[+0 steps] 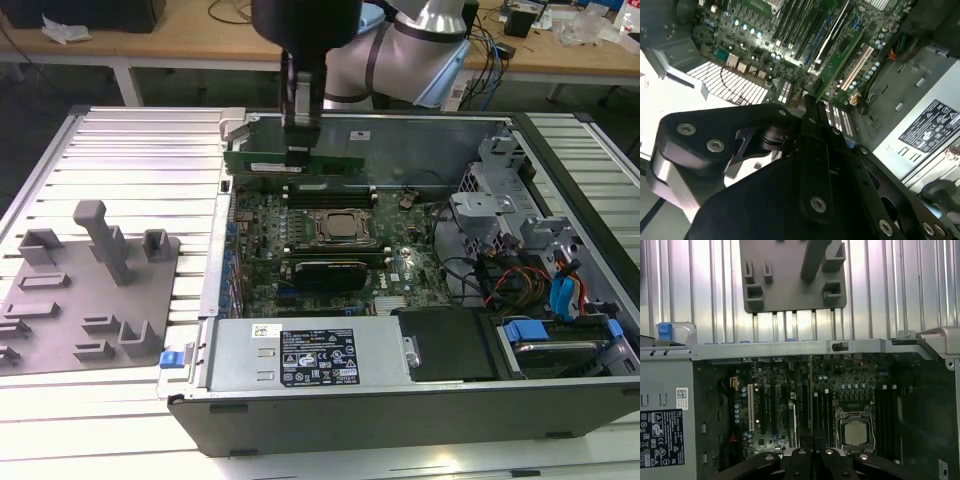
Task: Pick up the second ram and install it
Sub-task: 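Pick up the second ram and move it above second insertion slot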
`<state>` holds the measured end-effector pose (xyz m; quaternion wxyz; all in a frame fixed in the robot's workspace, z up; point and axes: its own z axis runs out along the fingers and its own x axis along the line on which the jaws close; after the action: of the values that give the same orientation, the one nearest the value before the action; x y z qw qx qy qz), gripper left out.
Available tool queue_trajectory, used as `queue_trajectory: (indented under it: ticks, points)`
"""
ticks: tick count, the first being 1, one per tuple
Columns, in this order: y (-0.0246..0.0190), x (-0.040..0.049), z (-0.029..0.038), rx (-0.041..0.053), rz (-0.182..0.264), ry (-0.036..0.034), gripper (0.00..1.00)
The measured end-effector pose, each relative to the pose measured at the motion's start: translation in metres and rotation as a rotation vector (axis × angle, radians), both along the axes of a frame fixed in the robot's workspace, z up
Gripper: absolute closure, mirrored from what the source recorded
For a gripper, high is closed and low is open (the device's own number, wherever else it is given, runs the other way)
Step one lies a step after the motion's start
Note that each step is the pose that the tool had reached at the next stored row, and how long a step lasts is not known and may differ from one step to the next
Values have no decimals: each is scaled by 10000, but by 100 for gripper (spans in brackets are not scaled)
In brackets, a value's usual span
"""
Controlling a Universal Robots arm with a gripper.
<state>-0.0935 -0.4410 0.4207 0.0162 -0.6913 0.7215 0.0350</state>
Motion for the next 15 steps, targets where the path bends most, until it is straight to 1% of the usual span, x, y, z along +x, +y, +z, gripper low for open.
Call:
queue_trajectory:
  ticks: [2,3,5,6,8,10,11,13,15]
  points:
    - [0,62,-15,-1,2,8,87]
    - [0,113,-28,-1,0,17,87]
    - [1,179,-55,-1,0,30,87]
    - [1,236,-82,11,-15,39,87]
    - [3,292,-114,39,-61,43,87]
    - [27,396,-170,32,-83,53,87]
    - [36,426,-186,30,-88,55,87]
    - [57,513,-237,28,-97,67,87]
    - [63,553,-273,29,-98,73,87]
